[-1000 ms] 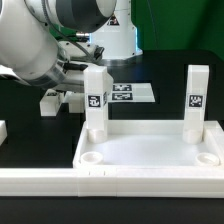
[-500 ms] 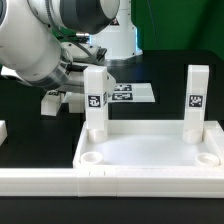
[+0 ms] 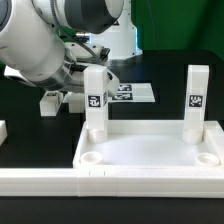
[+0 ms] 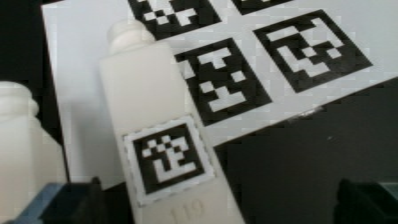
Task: Assemble desk
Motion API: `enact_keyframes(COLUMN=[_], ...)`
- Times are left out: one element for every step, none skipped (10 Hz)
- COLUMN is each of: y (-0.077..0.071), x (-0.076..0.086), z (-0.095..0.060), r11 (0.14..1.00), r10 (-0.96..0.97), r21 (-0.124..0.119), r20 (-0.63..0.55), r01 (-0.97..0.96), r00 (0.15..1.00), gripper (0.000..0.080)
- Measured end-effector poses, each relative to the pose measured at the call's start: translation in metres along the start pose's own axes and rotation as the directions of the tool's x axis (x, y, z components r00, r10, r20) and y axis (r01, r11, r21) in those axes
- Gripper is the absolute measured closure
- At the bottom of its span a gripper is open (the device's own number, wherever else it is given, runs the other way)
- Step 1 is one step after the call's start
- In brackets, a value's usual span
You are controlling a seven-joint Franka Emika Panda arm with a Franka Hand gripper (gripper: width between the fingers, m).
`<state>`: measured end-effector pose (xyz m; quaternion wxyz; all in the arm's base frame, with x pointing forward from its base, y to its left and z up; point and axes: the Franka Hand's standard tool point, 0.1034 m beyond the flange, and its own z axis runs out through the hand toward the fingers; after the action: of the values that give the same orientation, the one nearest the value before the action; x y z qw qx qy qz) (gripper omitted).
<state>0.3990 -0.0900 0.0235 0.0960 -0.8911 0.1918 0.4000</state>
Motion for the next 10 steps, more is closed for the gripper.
enact_keyframes(y=[0.000, 0.003, 0.006, 0.009, 0.010, 0.012, 0.012, 0.012, 0.012, 0.012], x=[0.001, 0.004, 0.004, 0.005, 0.005, 0.005, 0.006, 0.007, 0.007, 0.007], z=[0.002, 0.006, 0.009, 0.008, 0.008, 0.007, 0.005, 0.004, 0.005, 0.005], r11=[1.000, 1.000, 1.000, 1.000, 1.000, 1.000, 1.000, 1.000, 1.000, 1.000], r10=[0.001, 0.005, 0.009, 0.014, 0.016, 0.019, 0.019, 0.019, 0.020, 0.020], r21=[-0.002, -0.005, -0.004, 0.001, 0.003, 0.005, 0.007, 0.007, 0.007, 0.007], r20=[0.000, -0.005, -0.001, 0.000, 0.000, 0.001, -0.003, -0.005, -0.005, -0.005], r01=[-0.001, -0.005, -0.009, -0.014, -0.016, -0.019, -0.018, -0.019, -0.020, -0.020], r00=[1.000, 1.000, 1.000, 1.000, 1.000, 1.000, 1.000, 1.000, 1.000, 1.000], gripper=[0.0150, 0.0150, 0.0150, 0.0150, 0.0150, 0.0177, 0.0177, 0.0348, 0.0348, 0.0513])
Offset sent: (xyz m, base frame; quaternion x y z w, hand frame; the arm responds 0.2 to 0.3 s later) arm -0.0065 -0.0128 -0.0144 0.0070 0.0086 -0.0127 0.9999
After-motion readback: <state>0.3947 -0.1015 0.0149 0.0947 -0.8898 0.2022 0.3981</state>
